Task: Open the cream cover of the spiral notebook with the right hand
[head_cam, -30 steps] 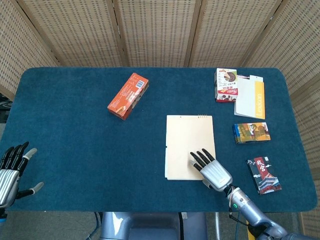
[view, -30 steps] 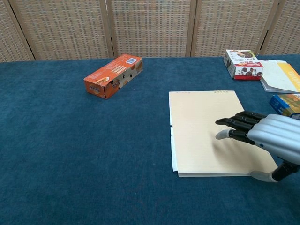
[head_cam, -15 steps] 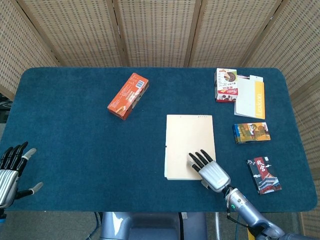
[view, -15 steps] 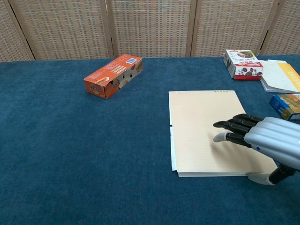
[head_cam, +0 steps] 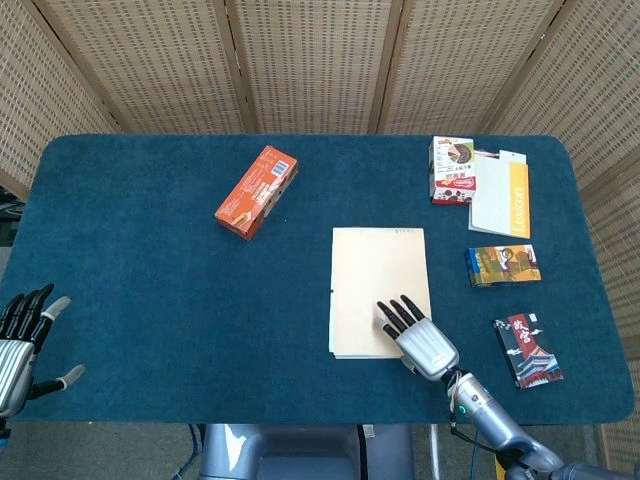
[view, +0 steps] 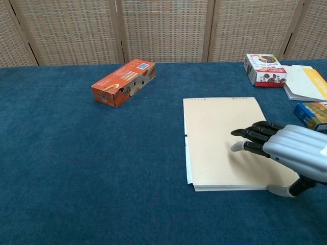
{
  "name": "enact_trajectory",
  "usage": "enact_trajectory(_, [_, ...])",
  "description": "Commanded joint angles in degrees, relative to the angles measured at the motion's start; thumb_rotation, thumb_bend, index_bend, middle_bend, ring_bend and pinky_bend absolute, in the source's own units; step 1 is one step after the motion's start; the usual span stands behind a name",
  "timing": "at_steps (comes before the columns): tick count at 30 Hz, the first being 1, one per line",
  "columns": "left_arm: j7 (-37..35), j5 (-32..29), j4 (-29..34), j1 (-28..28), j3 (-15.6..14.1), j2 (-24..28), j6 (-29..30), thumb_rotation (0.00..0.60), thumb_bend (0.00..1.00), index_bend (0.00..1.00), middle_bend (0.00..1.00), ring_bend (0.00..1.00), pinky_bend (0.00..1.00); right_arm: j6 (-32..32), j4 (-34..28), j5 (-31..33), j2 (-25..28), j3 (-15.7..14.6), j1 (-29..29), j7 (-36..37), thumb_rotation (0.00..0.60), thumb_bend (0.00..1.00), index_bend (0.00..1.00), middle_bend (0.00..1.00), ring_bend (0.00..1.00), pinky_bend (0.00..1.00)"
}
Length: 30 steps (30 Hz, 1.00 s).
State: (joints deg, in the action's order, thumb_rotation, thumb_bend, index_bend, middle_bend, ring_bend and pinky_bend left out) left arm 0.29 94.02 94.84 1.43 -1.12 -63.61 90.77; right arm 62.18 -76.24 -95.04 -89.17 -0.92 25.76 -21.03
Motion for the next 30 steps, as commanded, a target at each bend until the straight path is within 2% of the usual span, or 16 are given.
enact_trajectory(1, [-0.07, 0.10, -0.05, -0.03, -0.04, 0.00, 0.08, 0.600, 0.00, 0.00, 0.00, 0.00, 0.00, -0.08, 0.07, 0.17, -0.29, -0.18, 0.08, -0.52, 0.600, 0.34, 0.14, 0.00, 0.00, 0.00])
enact_trajectory(7, [-0.28, 0.13, -0.02, 0.01, -0.02, 0.12, 0.08, 0.600, 0.00, 0.00, 0.00, 0.00, 0.00, -0.09, 0.53, 0.83, -1.18, 0.05, 0.39, -2.26, 0.600, 0.34, 0.14, 0.00, 0.00, 0.00])
enact_trajectory(16, [-0.49, 0.18, -0.14, -0.03, -0.04, 0.11, 0.17, 0.600, 0.00, 0.00, 0.00, 0.00, 0.00, 1.60, 2.80, 1.54, -3.04, 1.28, 0.67, -4.41, 0.600, 0.56, 0.14, 0.00, 0.00, 0.00])
enact_trajectory(30, [-0.08, 0.10, -0.05, 0.07, 0.00, 0.01, -0.05, 0.600, 0.00, 0.00, 0.00, 0.00, 0.00, 2.98, 6.13, 2.02, -5.51, 2.04, 1.36, -3.41, 0.600, 0.57, 0.14, 0.00, 0.00, 0.00])
